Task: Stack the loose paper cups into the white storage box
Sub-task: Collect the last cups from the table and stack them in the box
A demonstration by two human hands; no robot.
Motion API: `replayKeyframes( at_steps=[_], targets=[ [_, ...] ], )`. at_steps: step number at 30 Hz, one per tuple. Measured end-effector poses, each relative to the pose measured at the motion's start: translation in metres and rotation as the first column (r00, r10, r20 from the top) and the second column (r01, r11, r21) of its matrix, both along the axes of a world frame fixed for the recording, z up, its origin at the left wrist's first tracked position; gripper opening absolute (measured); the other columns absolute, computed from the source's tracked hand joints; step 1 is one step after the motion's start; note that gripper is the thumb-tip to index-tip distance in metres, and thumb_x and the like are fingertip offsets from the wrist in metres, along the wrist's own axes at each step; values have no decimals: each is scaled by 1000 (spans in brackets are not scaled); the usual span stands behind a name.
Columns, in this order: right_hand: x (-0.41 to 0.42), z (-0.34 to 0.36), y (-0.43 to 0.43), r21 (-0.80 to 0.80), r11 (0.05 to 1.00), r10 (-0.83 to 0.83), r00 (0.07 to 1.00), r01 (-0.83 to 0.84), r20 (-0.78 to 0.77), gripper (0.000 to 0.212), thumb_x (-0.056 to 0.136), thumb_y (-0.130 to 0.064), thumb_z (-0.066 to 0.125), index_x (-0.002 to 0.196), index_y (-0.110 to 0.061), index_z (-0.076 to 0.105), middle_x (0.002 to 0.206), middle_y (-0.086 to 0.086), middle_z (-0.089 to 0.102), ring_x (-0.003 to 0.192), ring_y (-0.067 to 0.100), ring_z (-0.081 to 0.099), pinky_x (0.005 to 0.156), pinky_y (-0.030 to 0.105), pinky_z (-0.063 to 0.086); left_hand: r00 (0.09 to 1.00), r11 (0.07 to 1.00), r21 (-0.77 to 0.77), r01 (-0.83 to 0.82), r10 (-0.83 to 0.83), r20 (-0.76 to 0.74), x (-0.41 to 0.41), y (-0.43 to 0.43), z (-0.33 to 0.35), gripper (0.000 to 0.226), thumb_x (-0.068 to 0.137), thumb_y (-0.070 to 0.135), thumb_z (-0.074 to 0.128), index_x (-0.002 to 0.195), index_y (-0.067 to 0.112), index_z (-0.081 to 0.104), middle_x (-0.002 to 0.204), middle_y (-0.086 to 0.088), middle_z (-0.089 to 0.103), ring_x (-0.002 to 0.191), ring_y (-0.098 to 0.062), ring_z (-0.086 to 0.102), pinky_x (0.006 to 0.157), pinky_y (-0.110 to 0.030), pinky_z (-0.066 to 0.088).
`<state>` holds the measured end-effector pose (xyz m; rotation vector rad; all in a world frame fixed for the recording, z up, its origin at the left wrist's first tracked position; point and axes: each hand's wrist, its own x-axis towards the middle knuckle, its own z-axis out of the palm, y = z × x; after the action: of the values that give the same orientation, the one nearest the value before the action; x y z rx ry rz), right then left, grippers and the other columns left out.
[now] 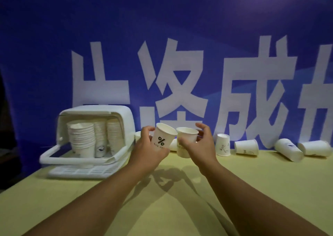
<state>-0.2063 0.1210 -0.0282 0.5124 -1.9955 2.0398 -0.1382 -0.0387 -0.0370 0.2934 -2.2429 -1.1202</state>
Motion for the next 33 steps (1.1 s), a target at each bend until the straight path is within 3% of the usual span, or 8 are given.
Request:
replayKeyframes(
  at_steps=[5,9,14,23,26,30,33],
  targets=[
    [14,2,-65,-4,997,78,996,-78,-34,73,75,-28,87,133,-39,44,120,-13,53,103,10,56,64,16,48,994,992,-70,-102,98,-55,26,-56,6,77,73,40,86,130,48,34,118,10,62,104,-17,63,82,-45,61],
    [20,2,-107,-1,993,118,992,-118,-51,74,75,-29,87,135,-37,45,124,-11,53,104,11,56,63,14,48,985,986,-62,-154,148,-92,40,-93,6,83,70,46,88,131,48,32,121,12,60,105,-15,62,86,-46,58],
    [21,1,-151,-40,987,156,986,-158,-54,68,76,-25,87,130,-38,47,105,-21,52,93,5,56,63,15,50,971,973,-17,-229,227,-75,54,-138,5,99,76,29,86,145,52,19,119,4,56,101,-20,62,85,-48,58],
    [22,0,-206,-247,962,118,993,-114,-1,50,78,-30,83,116,-41,52,104,-18,56,95,12,61,78,34,62,943,952,-146,-271,292,156,62,-174,-3,76,82,37,78,141,46,31,129,5,54,112,-21,58,91,-47,57],
    [22,-4,-208,-209,973,91,995,-95,-26,50,79,-33,84,117,-40,52,104,-17,59,93,11,62,77,34,63,932,958,-200,-206,254,259,63,-179,-3,63,82,44,75,138,42,45,122,8,59,108,-18,60,93,-47,57],
    [23,-6,-204,-132,984,114,991,-122,-63,52,80,-38,83,122,-37,52,104,-18,57,93,10,61,72,23,61,930,968,-175,-179,225,291,64,-184,-1,37,81,49,73,115,41,60,109,13,65,99,-13,63,90,-43,58],
    [25,-6,-210,-35,994,101,989,-105,-110,55,77,-45,83,123,-41,52,100,-23,55,93,12,61,77,29,60,942,972,-162,-168,206,263,63,-186,0,20,88,44,64,107,38,64,104,12,67,94,-12,64,86,-43,58]
  ],
)
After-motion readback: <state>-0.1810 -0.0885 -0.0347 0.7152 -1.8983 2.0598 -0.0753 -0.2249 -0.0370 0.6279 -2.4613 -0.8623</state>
